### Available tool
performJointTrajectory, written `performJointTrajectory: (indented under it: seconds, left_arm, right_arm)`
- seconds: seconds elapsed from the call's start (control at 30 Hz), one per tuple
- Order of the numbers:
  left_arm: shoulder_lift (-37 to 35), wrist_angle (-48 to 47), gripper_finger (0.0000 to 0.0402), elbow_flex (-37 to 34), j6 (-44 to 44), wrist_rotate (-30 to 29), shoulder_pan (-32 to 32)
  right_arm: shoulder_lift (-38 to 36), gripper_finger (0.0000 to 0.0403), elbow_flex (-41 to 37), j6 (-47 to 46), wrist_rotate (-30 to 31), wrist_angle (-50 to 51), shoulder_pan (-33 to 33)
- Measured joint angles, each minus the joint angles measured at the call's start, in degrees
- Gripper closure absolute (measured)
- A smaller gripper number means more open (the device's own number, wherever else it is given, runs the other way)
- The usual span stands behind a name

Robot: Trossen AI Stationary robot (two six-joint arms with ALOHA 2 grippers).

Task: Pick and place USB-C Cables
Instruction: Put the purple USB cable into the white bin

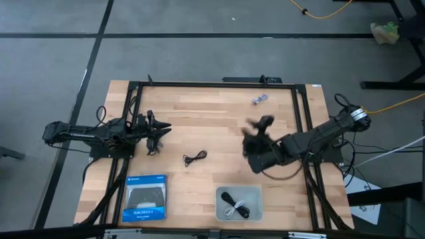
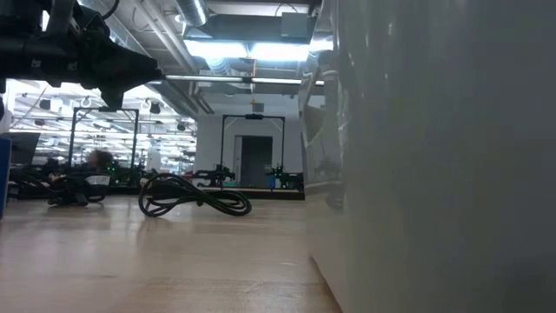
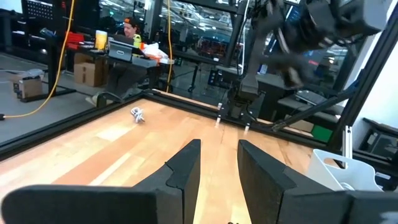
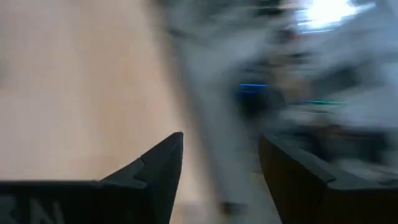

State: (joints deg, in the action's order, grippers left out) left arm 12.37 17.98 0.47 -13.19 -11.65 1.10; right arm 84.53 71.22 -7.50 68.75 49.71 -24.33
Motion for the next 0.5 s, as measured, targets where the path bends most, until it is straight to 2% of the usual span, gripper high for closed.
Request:
performJointTrajectory:
  seconds: [0.1,0.17,0.5]
  left_arm:
    - [-0.01,0.0,0.0302,0.0,0.03,-0.8,-0.01]
    - [-0.01,0.0,0.0302,0.0,0.15,-1.22,0.0]
    - [-0.01,-2.69,0.0302,0.0,0.24,-1.32,-0.01]
  right_arm:
    - [0.0,0.0191,1.54,3.97,13.89,3.56,3.77]
    - [-0.17,0.0191,2.41,5.08,16.31,6.39,7.12]
    - [-2.73,0.0191,2.87,6.34,8.52,10.21,32.3]
